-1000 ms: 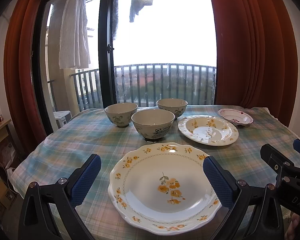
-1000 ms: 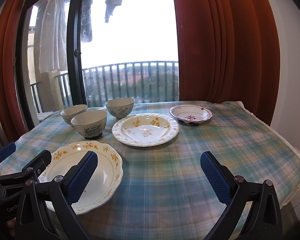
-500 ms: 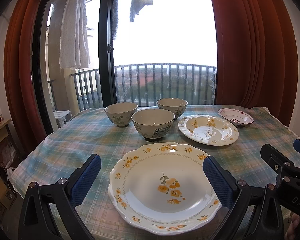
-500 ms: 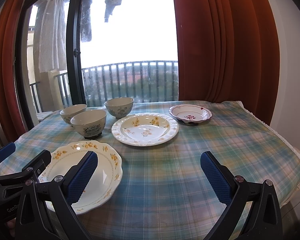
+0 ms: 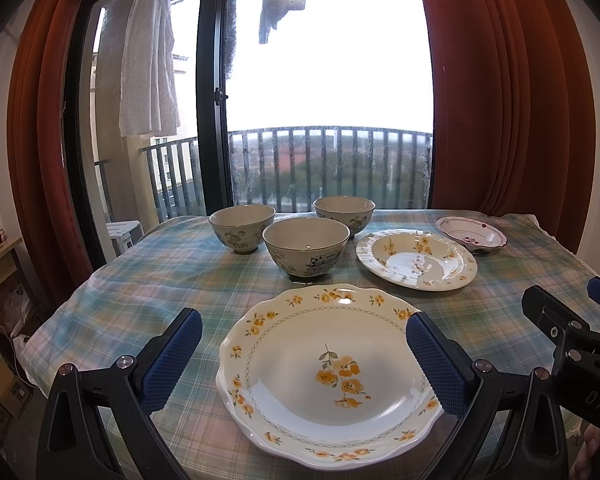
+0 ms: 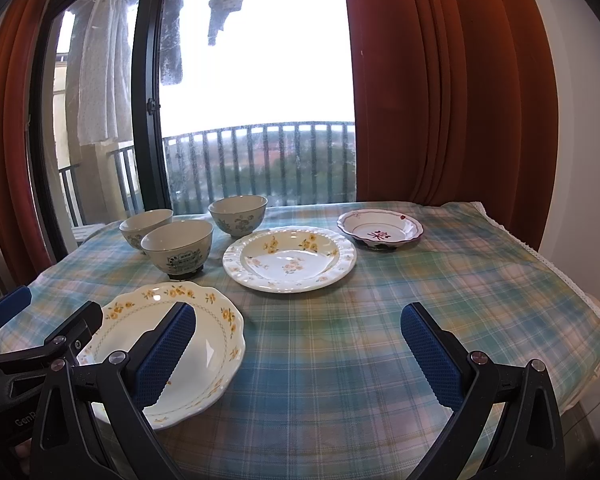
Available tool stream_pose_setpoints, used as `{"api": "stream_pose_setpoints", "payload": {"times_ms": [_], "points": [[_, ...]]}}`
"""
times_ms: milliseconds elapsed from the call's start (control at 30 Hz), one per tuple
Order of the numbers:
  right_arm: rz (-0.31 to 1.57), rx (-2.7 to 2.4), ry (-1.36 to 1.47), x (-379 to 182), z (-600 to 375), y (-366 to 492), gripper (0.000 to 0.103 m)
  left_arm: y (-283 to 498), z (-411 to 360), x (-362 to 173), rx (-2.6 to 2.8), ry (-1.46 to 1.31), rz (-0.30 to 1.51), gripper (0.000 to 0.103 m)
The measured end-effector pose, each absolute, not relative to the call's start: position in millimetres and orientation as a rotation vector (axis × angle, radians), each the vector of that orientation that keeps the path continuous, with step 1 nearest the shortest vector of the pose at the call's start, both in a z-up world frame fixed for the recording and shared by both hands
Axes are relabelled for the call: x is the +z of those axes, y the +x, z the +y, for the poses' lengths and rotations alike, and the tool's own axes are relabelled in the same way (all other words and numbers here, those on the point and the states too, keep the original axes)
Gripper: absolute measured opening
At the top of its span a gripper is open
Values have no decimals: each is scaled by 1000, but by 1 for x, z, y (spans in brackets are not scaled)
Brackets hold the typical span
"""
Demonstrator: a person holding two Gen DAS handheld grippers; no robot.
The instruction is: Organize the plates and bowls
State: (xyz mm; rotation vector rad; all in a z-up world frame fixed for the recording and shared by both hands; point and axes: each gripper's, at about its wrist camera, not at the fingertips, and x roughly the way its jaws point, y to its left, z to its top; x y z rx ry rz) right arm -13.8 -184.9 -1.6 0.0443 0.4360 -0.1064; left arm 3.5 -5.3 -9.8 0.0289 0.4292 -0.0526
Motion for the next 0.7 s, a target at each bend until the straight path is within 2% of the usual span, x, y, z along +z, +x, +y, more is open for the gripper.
{"api": "stream_pose_setpoints", "payload": {"times_ms": [467, 700], "points": [[475, -84, 51, -7, -168, 26, 102, 37, 10, -20, -19, 57, 467, 99], [543, -65, 34, -24, -147, 59, 98, 65, 25, -40, -14, 54, 543, 91]]}}
